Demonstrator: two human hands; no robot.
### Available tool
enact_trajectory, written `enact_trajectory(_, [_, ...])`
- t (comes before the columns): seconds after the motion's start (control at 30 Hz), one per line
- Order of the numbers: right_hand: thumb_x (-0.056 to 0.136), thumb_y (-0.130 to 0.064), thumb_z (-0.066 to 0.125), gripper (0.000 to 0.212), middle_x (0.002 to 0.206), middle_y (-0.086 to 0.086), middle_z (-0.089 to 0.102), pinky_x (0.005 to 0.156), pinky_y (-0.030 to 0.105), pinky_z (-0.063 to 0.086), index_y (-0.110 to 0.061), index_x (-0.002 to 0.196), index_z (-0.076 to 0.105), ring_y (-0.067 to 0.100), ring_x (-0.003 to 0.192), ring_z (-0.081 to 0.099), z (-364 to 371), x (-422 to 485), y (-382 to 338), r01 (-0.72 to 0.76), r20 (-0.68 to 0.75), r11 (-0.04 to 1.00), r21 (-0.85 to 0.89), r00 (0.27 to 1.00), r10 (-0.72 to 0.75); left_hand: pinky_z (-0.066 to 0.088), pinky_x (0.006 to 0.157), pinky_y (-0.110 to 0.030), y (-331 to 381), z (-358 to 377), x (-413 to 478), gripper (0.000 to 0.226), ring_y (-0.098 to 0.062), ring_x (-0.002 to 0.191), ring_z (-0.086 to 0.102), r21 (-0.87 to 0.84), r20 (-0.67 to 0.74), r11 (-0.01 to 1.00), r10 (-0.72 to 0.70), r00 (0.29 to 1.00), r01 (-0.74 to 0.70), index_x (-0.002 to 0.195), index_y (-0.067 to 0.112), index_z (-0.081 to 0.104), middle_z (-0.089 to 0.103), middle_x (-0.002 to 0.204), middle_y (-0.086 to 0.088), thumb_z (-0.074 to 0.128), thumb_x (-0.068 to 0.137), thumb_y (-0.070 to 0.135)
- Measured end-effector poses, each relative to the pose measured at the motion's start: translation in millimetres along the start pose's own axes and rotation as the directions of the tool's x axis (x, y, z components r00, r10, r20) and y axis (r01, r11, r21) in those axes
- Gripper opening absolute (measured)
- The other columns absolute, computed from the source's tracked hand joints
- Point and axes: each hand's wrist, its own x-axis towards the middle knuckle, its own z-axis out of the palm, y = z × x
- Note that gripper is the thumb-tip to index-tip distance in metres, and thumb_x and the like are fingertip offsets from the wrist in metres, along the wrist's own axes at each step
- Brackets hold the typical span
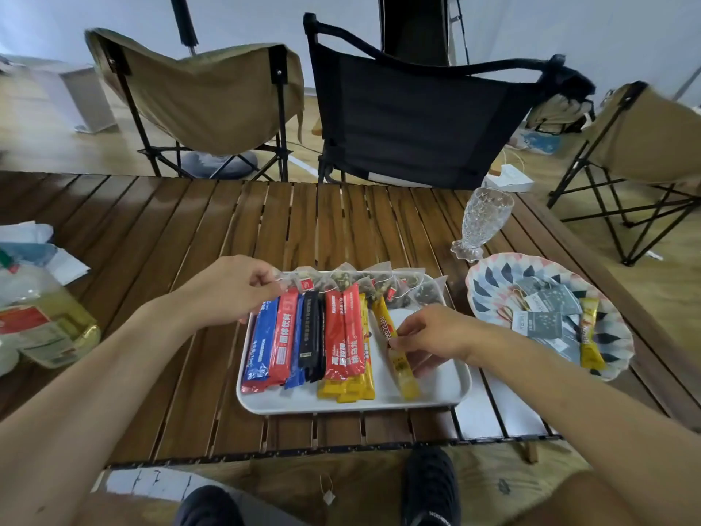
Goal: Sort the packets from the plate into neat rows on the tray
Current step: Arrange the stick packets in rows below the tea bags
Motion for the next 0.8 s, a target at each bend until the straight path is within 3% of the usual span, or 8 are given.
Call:
enact_trajectory(0.17, [0.092, -0.015, 0.077, 0.024, 0.092, 0.028, 0.076, 0.073, 0.037, 0.065, 0.003, 0.105, 0.070, 0.027, 0.072, 0.074, 13, 8, -7, 0.051, -0.076, 0.999, 0.011, 0.996, -0.051, 0.049, 0.055, -0.014, -4, 0, 0, 0.031, 0.010, 0.065, 0.070, -0.005, 0.017, 1.000, 0.017, 1.000, -0.017, 0.090, 0.025, 0.062, 0.070, 0.065, 0.023, 0.061, 0.092, 0.056])
enact_trajectory(0.37, [0.091, -0.014, 0.079, 0.017, 0.076, 0.016, 0.075, 0.067, 0.033, 0.064, 0.000, 0.098, 0.072, 0.022, 0.066, 0.073, 18, 11, -10, 0.062, -0.080, 0.996, -0.068, 0.995, -0.067, 0.048, 0.055, -0.014, -6, 4, 5, 0.025, 0.008, 0.063, 0.070, 0.018, 0.033, 1.000, 0.018, 0.999, -0.019, 0.092, 0.027, 0.062, 0.071, 0.077, 0.016, 0.064, 0.097, 0.051])
enact_trajectory(0.6, [0.089, -0.012, 0.080, 0.017, 0.089, 0.024, 0.077, 0.070, 0.034, 0.065, -0.002, 0.100, 0.072, 0.022, 0.070, 0.074, 21, 9, -14, 0.064, -0.081, 0.994, -0.092, 0.994, -0.072, 0.052, 0.060, -0.017, -4, 5, 8, 0.026, 0.002, 0.068, 0.073, 0.055, 0.045, 0.998, 0.029, 0.999, -0.031, 0.091, 0.028, 0.062, 0.075, 0.083, 0.012, 0.063, 0.097, 0.053])
enact_trajectory(0.8, [0.089, -0.021, 0.081, 0.022, 0.080, 0.015, 0.078, 0.070, 0.036, 0.065, -0.001, 0.098, 0.074, 0.020, 0.068, 0.074, 21, 11, -14, 0.058, -0.100, 0.993, -0.101, 0.993, -0.068, 0.047, 0.056, -0.013, -3, 5, 7, 0.023, 0.013, 0.062, 0.068, 0.027, 0.053, 0.999, 0.019, 0.998, -0.021, 0.090, 0.028, 0.061, 0.072, 0.080, 0.014, 0.064, 0.099, 0.049])
